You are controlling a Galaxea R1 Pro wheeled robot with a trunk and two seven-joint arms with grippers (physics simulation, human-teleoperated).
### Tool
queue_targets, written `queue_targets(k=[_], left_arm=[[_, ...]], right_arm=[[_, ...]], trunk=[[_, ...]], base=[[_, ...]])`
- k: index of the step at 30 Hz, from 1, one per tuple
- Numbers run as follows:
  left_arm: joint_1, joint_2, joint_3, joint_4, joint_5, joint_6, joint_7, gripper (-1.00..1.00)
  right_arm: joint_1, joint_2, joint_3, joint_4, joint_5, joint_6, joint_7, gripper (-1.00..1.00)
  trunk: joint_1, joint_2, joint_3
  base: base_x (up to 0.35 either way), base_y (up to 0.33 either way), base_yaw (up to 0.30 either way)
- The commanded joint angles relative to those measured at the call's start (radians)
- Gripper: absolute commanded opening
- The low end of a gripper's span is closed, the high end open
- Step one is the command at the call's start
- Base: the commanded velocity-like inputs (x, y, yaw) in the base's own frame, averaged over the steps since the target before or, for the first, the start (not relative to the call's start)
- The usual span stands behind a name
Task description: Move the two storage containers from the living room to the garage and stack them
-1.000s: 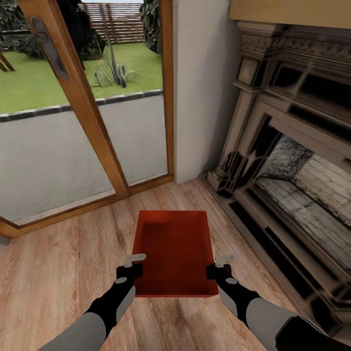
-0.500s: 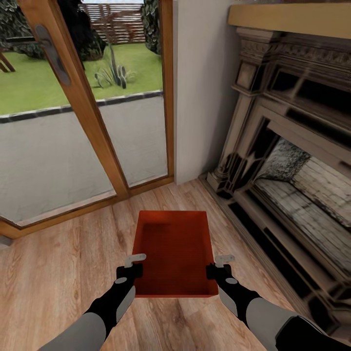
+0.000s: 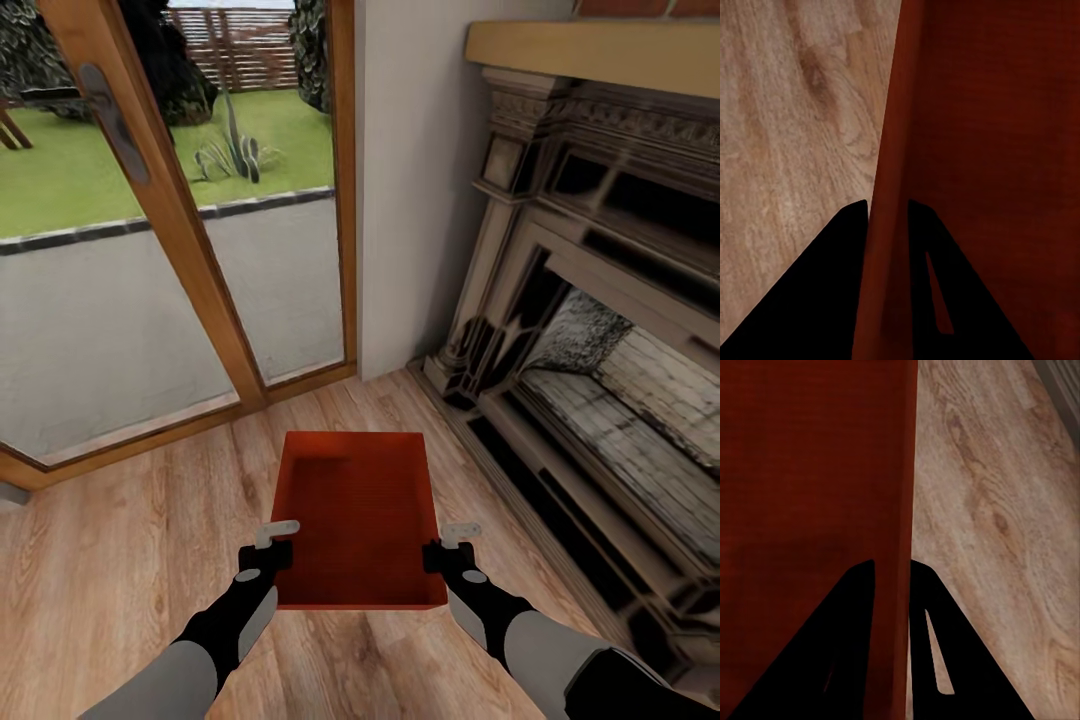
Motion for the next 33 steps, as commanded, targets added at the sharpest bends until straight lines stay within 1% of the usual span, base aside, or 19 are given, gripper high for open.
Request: queue_targets(k=[1,15,21,26,33], left_arm=[[0.000,0.000,-0.011,-0.001,0.013,0.001,0.007,-1.00],[0.000,0.000,-0.011,-0.001,0.013,0.001,0.007,-1.00],[0.000,0.000,-0.011,-0.001,0.013,0.001,0.007,-1.00],[0.000,0.000,-0.011,-0.001,0.013,0.001,0.007,-1.00],[0.000,0.001,-0.011,-0.001,0.013,0.001,0.007,-1.00]], right_arm=[[-0.001,-0.001,0.005,0.003,-0.014,-0.007,-0.010,-1.00],[-0.001,-0.002,0.005,0.003,-0.014,-0.007,-0.015,-1.00],[-0.001,0.005,0.006,0.003,-0.012,-0.005,-0.014,-1.00],[-0.001,0.005,0.006,0.003,-0.019,-0.004,-0.010,-1.00],[-0.001,0.006,0.006,0.003,-0.012,-0.002,-0.011,-1.00]], trunk=[[-0.004,0.007,0.003],[-0.058,0.105,0.046],[-0.081,0.147,0.065],[-0.100,0.182,0.081],[-0.127,0.231,0.103]], base=[[0.000,0.000,0.000],[0.000,0.000,0.000],[0.000,0.000,0.000],[0.000,0.000,0.000],[0.000,0.000,0.000]])
